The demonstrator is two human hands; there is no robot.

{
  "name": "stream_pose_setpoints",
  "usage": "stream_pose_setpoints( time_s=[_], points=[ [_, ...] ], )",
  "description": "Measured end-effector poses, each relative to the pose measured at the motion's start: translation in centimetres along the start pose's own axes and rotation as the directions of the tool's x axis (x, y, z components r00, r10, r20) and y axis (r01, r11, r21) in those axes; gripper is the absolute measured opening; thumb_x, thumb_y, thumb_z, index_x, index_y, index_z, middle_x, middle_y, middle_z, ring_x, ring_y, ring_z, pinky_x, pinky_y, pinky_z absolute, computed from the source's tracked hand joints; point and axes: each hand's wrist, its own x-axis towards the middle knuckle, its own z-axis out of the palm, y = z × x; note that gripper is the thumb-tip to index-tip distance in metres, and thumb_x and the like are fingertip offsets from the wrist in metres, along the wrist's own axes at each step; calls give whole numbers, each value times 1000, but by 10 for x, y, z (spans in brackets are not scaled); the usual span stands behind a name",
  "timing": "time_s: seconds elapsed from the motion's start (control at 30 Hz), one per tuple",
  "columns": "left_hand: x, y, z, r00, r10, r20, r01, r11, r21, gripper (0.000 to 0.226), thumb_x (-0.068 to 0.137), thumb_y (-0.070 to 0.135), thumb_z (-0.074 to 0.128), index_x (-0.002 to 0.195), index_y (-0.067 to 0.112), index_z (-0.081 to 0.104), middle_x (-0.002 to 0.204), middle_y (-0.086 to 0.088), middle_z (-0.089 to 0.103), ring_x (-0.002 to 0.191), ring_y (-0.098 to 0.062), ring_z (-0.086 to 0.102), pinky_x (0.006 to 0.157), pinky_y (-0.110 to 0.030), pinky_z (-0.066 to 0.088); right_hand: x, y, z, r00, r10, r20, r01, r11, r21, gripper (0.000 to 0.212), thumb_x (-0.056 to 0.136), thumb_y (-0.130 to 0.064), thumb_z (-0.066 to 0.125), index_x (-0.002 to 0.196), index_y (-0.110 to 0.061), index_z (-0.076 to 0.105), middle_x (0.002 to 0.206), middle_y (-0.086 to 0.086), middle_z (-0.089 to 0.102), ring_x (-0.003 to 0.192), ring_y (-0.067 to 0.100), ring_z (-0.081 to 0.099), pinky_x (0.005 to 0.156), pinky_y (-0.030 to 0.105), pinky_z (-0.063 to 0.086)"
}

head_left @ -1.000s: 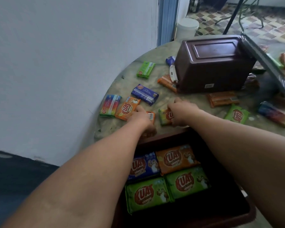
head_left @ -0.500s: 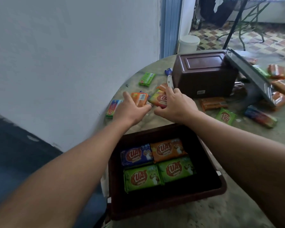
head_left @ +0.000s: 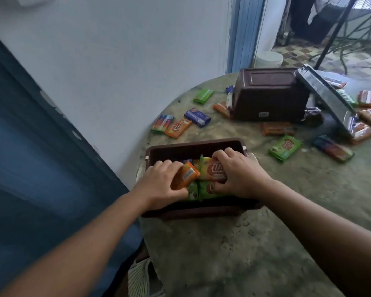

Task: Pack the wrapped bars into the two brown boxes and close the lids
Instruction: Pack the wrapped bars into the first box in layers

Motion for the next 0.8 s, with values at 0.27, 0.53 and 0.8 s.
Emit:
stream_pose_setpoints(
  time_s=[0.27, 0.53, 0.8],
  points=[
    [-1, -1, 15, 1000, -1, 17, -1, 996, 92, 91, 71, 78, 51, 151, 38, 39, 129, 6, 49, 120, -18, 43, 108, -40, 39, -5, 1, 18, 994, -104, 41, 109, 982, -156, 81, 72, -67, 66, 141, -32, 43, 131, -5, 53, 119, 21, 53, 99, 39, 44],
    [-5, 1, 11, 995, 63, -79, -68, 995, -70, 31, 84, 55, 57, 103, 37, 42, 98, 13, 57, 85, -12, 52, 74, -32, 37, -3, -2, 12, 992, -90, 88, 105, 975, -196, 84, 72, -69, 65, 147, -38, 42, 133, -4, 43, 117, 19, 50, 101, 38, 41],
    [-8, -7, 14, 984, -24, -179, -36, 945, -325, 18, 102, 36, 44, 115, 33, 56, 93, 10, 65, 81, -14, 61, 65, -31, 36, -6, -7, 13, 993, -65, 98, 83, 976, -199, 83, 71, -71, 62, 147, -42, 41, 131, -8, 44, 115, 17, 47, 100, 36, 41]
  ],
)
